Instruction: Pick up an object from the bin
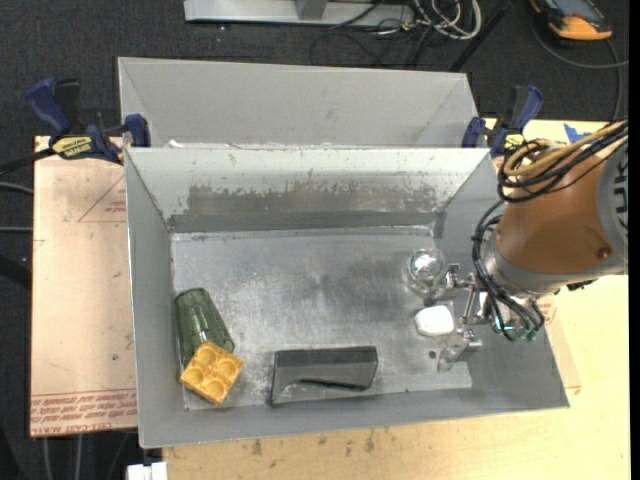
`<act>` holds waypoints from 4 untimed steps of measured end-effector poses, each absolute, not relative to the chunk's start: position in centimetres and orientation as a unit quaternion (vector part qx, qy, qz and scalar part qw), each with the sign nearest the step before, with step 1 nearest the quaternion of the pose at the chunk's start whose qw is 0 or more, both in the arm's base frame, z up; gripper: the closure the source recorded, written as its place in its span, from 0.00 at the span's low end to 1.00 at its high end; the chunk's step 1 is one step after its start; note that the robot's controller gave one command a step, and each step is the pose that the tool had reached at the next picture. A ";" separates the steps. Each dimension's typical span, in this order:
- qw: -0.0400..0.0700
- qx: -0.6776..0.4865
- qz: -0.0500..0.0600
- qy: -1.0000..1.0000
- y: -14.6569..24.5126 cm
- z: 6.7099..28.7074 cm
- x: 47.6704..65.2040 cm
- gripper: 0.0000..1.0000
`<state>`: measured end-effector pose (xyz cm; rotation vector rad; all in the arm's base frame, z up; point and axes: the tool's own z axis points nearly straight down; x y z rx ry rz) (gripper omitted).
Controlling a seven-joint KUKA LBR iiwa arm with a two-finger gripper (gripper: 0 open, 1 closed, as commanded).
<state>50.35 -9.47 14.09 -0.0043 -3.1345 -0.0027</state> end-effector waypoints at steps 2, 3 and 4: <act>-0.003 -0.007 0.000 -1.000 -11.7 11.6 54.0 0.00; -0.001 -0.044 0.000 -0.999 -12.8 9.6 54.9 1.00; -0.001 -0.043 0.000 -0.999 -12.8 9.6 54.9 1.00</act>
Offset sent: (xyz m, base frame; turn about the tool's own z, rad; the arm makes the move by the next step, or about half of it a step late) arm 0.0499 -0.0342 -0.0408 0.0170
